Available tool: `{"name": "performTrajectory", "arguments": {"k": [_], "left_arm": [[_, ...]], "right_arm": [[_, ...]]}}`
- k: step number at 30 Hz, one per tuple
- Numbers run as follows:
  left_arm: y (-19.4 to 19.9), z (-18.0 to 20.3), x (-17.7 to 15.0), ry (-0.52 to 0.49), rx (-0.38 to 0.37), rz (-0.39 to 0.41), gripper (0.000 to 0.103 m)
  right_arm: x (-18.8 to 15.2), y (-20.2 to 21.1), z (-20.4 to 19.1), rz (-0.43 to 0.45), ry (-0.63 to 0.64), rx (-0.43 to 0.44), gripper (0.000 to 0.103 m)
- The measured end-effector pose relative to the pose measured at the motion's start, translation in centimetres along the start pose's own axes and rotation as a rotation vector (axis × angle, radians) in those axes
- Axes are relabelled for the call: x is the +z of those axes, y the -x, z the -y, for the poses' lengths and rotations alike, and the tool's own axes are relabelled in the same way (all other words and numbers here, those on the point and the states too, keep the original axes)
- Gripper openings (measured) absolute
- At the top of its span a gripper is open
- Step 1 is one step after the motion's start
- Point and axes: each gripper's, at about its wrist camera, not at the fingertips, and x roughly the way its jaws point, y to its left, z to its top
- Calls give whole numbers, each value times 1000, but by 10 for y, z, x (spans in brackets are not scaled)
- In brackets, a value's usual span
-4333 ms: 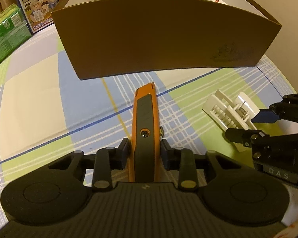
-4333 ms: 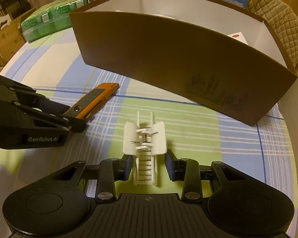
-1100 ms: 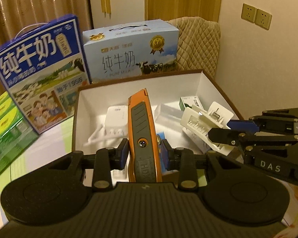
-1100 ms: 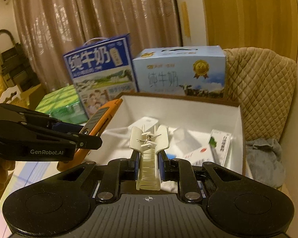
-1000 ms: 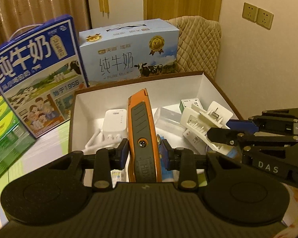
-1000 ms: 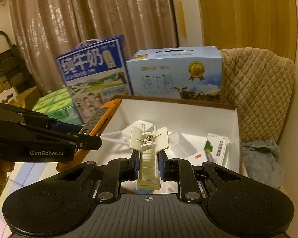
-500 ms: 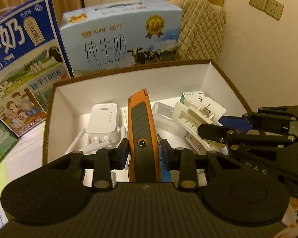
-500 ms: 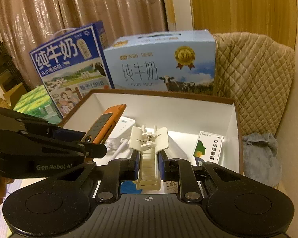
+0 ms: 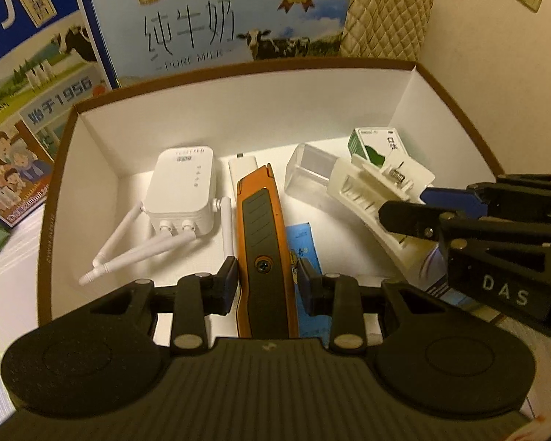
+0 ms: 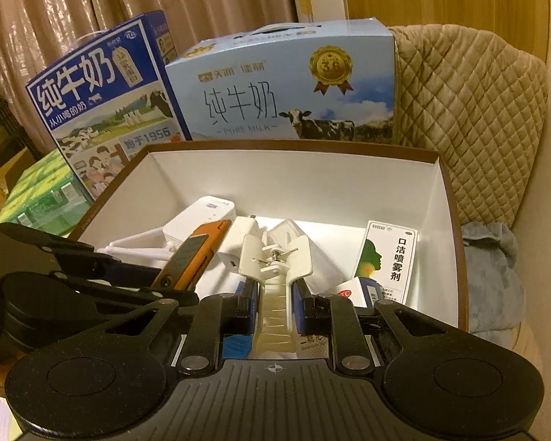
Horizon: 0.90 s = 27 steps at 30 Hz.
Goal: Organize rigid objects
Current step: 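Lower and release the knife with left tool while right tool releases the clip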
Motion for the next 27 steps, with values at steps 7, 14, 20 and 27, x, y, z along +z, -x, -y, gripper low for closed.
{"name": "performTrajectory", "arguments": {"k": [7, 14, 20, 27], "left_arm": [[-12, -2, -3, -2, 27, -11, 30], [-6, -13, -1, 16, 22, 5, 35], [-2, -24, -2, 34, 34, 2, 37], [5, -31, -1, 43, 45, 5, 47]], "right_arm": [[-1, -7, 1, -17, -8, 0, 16], [-4, -12, 1, -27, -15, 5, 16], [-2, -18, -2, -36, -4, 12, 16], [8, -30, -5, -17, 5, 21, 21]]}}
